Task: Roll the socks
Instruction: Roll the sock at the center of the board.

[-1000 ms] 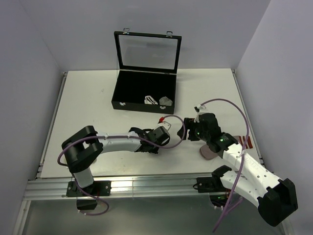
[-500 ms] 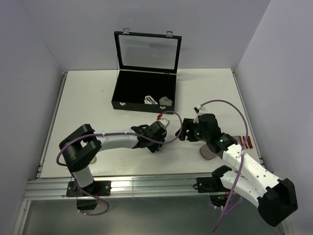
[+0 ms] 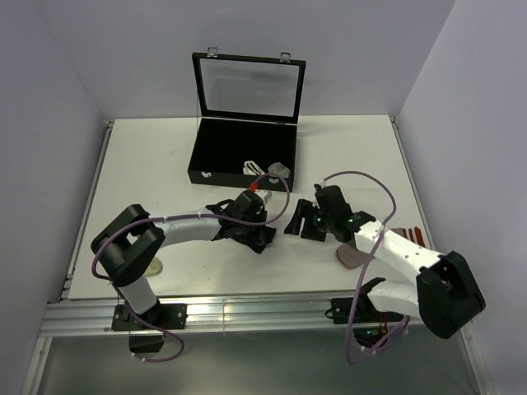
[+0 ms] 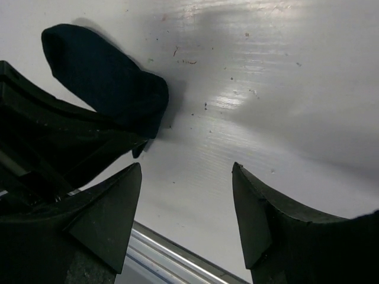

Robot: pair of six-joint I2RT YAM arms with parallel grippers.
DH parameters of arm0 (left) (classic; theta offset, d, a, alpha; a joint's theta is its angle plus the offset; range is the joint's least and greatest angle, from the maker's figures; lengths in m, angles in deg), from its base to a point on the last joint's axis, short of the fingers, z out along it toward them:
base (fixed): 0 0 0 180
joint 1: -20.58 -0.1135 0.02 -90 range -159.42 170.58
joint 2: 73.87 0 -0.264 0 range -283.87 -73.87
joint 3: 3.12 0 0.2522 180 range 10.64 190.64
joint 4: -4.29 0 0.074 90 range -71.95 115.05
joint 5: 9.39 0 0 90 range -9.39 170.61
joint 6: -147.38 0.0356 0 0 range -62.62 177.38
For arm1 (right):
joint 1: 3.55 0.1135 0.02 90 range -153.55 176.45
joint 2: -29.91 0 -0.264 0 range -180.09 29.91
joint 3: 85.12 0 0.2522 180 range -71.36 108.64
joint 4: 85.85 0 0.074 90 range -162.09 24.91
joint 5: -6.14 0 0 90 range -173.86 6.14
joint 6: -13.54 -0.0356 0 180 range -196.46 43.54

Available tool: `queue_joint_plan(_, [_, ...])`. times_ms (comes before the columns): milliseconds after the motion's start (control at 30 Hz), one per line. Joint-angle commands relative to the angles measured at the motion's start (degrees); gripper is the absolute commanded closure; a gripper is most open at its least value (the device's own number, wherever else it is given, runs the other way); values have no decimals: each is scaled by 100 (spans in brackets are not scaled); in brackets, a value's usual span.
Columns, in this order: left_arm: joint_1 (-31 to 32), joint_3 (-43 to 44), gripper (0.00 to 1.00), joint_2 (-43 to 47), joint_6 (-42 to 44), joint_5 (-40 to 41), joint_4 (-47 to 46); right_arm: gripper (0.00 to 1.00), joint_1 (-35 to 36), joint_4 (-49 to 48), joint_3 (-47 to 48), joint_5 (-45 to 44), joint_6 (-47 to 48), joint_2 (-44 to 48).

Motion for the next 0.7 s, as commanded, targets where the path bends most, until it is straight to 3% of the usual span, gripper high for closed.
queue_joint_plan(0, [-62,-30,100,226,-217,-227,-431,30,187,-244,418,-24,-719,-301])
queue_joint_plan(233, [-89,-39,100,68,-296,-218,-642,30,495,-262,918,-218,-1563,-1187])
queue_joint_plan(667, [-80,-258,98,42,-376,-297,-1100,30,557,-657,1165,-16,-2021,-2033])
